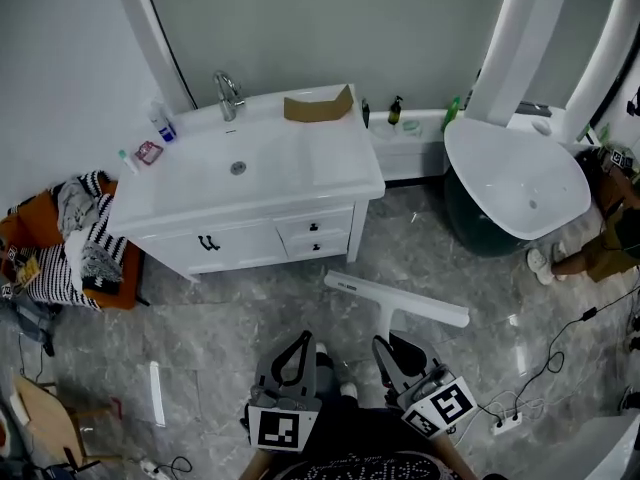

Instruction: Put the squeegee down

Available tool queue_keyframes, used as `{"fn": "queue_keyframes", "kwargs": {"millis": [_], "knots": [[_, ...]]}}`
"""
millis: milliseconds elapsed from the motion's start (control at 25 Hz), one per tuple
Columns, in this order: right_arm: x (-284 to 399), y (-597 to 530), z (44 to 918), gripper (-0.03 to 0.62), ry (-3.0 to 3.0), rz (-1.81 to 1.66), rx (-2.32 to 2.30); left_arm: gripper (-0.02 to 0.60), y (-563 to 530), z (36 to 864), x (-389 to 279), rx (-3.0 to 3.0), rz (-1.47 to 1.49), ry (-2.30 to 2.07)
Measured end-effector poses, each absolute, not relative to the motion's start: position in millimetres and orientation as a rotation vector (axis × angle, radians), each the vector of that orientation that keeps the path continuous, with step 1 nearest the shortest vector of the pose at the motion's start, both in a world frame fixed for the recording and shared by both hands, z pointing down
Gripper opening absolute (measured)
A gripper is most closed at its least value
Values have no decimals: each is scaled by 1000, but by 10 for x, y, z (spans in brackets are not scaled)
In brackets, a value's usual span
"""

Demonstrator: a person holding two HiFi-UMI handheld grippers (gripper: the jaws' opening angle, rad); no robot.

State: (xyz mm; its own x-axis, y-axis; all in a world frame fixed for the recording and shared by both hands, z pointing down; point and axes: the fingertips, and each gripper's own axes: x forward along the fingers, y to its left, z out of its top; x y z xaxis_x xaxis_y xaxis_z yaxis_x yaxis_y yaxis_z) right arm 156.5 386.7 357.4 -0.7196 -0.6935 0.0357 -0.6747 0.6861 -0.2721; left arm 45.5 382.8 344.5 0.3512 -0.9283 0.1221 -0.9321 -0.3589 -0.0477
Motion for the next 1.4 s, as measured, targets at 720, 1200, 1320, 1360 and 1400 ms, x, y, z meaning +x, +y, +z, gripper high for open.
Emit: {"fn": "queue_keyframes", "kwargs": {"millis": [720, 1200, 1320, 1360, 1400], "knots": [[1084, 2584, 3483, 55, 2730, -459, -1223, 5, 2454, 3346, -161, 2675, 281, -1600], [1103, 1703, 3694, 55, 2784, -507, -1315, 5, 1806, 3467, -213, 2537, 254, -1680], [1133, 1383, 3690, 55, 2793, -516, -1300, 5, 1546, 3393, -241, 2489, 216, -1746], [1143, 1280, 3683, 55, 2795, -514, -1294, 5, 1466, 3371, -242, 2479, 210, -1763], [1153, 1181, 3673, 55, 2800, -509, -1288, 5, 1391, 3355, -239, 2470, 208, -1777]]}}
